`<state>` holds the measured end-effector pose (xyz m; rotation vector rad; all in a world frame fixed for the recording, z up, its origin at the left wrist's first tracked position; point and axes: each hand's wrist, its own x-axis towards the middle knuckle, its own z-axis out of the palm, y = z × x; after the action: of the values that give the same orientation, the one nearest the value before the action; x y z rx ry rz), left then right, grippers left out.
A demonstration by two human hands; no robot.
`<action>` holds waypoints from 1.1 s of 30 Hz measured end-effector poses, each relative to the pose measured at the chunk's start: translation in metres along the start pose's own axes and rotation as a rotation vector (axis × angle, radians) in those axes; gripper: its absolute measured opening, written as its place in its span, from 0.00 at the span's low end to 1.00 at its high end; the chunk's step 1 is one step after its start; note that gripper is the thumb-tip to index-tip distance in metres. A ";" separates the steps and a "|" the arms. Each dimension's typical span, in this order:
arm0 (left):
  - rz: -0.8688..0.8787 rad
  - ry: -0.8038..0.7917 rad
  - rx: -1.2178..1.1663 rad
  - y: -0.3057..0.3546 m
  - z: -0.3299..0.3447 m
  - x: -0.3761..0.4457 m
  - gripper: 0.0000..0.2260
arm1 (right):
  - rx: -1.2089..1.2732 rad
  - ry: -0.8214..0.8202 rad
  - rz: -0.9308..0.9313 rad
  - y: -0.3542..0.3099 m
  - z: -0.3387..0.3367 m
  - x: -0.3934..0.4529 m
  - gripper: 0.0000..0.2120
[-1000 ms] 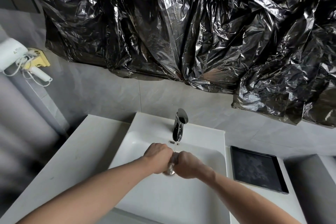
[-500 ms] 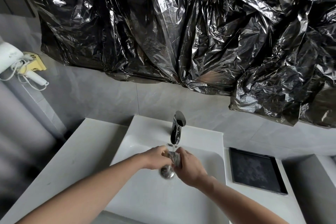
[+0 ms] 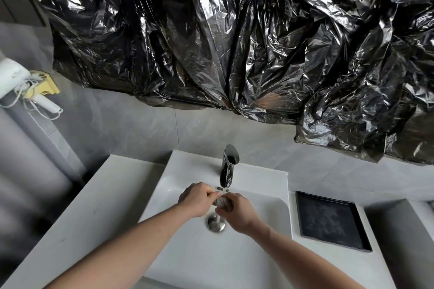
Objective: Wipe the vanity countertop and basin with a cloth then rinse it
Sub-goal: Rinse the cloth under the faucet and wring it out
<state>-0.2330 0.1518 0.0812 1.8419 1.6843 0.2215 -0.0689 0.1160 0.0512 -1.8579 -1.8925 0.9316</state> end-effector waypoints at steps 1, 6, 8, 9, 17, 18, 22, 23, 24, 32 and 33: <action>-0.012 -0.010 -0.009 -0.002 0.001 0.003 0.16 | 0.005 0.003 0.024 -0.001 -0.001 0.003 0.06; -0.011 0.056 -0.030 -0.012 -0.001 0.001 0.06 | 0.098 -0.045 0.117 -0.006 -0.003 0.015 0.06; 0.019 0.138 -0.026 -0.015 -0.006 -0.001 0.06 | 0.116 -0.040 0.126 -0.008 -0.003 0.017 0.09; 0.053 0.180 -0.024 -0.016 -0.009 -0.001 0.06 | 0.114 -0.025 0.127 -0.009 -0.004 0.018 0.12; 0.494 0.178 0.058 0.032 -0.049 0.001 0.29 | 0.212 -0.018 0.186 -0.004 -0.001 0.031 0.14; 0.513 0.139 0.102 0.039 -0.052 0.003 0.31 | 0.241 -0.016 0.200 -0.001 0.002 0.033 0.13; 0.541 0.021 0.300 0.052 -0.052 0.011 0.35 | 0.316 -0.064 0.225 0.000 0.001 0.031 0.10; 0.540 0.008 0.317 0.052 -0.051 0.012 0.35 | 0.346 -0.084 0.241 0.001 0.000 0.029 0.11; 0.536 0.004 0.322 0.052 -0.051 0.012 0.36 | 0.366 -0.094 0.239 0.003 0.000 0.028 0.11; 0.509 0.077 0.177 0.039 -0.044 -0.007 0.38 | 0.452 -0.192 0.235 -0.009 -0.017 0.015 0.10; 0.513 0.080 0.180 0.034 -0.042 -0.009 0.38 | 0.435 -0.245 0.231 -0.011 -0.021 0.012 0.14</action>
<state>-0.2277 0.1579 0.1357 2.4091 1.2840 0.3669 -0.0651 0.1327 0.0711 -1.7745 -1.4533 1.5668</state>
